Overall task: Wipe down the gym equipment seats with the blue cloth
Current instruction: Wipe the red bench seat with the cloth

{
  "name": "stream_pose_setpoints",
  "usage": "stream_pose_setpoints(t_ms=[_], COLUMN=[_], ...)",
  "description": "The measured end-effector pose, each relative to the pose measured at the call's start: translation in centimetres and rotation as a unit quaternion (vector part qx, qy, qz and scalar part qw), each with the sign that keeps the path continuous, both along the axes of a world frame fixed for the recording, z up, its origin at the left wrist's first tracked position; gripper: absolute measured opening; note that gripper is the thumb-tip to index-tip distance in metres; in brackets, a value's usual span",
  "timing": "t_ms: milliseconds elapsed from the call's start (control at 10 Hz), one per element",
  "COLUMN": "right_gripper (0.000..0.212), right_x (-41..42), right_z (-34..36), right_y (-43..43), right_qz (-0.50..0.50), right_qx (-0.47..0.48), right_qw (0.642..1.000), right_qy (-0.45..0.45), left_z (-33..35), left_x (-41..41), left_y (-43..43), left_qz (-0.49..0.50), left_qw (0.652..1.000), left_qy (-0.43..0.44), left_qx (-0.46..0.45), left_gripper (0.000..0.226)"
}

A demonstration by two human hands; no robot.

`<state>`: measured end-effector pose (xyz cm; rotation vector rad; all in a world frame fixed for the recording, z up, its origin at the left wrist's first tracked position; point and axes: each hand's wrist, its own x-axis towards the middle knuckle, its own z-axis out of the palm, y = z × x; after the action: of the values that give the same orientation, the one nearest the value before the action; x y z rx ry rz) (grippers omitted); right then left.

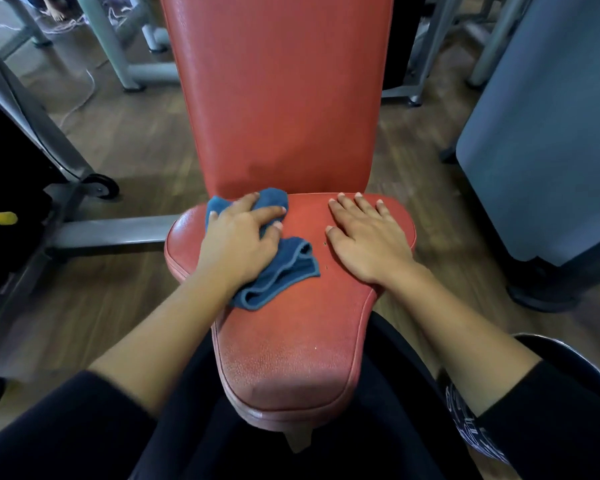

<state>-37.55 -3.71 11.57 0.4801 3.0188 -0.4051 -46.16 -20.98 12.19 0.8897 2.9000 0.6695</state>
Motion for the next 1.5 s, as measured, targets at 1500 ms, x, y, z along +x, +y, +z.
stream_pose_setpoints(t_ms=[1500], right_gripper=[0.058], right_x=[-0.2], right_z=[0.2], right_y=[-0.1], right_qz=[-0.007], right_qx=[-0.007], right_qw=[1.000], right_qy=[0.010], left_z=[0.2], left_x=[-2.1], left_y=[-2.7], left_qz=[0.001], left_qw=[0.996], left_qy=[-0.014], left_qx=[-0.093], left_gripper=[0.095])
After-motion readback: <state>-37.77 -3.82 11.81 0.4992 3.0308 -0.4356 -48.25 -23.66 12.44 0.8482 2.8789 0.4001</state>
